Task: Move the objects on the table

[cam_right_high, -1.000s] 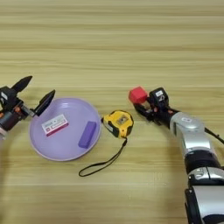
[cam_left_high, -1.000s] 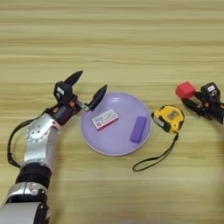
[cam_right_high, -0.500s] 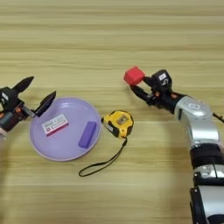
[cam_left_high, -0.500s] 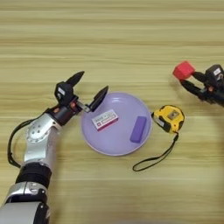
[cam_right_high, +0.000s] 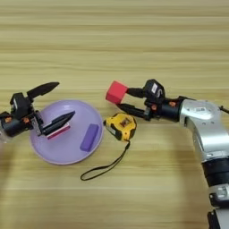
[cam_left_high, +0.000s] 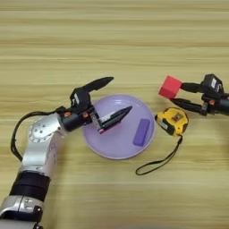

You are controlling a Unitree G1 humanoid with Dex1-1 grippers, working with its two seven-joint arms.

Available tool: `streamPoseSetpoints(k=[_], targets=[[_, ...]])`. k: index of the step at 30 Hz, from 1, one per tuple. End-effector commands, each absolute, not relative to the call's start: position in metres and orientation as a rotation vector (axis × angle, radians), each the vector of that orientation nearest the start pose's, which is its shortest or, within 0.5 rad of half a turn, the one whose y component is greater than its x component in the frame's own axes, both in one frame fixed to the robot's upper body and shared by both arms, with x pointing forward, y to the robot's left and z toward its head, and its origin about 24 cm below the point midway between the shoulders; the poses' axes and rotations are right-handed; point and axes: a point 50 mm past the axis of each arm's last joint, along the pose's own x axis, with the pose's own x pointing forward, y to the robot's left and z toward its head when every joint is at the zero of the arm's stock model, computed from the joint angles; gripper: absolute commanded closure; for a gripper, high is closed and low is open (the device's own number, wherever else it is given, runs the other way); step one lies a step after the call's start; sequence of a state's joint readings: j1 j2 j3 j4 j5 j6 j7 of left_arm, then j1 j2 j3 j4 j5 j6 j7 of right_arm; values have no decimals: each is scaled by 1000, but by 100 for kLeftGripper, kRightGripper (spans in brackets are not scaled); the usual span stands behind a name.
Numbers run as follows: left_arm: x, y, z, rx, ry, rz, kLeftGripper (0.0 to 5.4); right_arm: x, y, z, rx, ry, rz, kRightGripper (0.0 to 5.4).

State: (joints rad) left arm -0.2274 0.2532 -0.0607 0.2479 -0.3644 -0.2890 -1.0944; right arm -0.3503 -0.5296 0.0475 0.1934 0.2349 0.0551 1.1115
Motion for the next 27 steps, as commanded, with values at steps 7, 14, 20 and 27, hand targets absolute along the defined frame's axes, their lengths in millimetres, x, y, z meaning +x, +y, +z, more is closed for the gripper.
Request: streamPoseSetpoints(k=[7,14,20,27], targets=[[251,127,75,82,-209,-1327,0,276,-187,106,-399,138,1285,305],[252,124,73,83,-192,-1346,0,269,-178,108,-428,146,1369,305],[251,123,72,81,-191,-1353,0,260,-170,110,-439,135,1421,305],[250,123,72,84,-188,-1363,0,253,-164,111,-442,124,1452,305]])
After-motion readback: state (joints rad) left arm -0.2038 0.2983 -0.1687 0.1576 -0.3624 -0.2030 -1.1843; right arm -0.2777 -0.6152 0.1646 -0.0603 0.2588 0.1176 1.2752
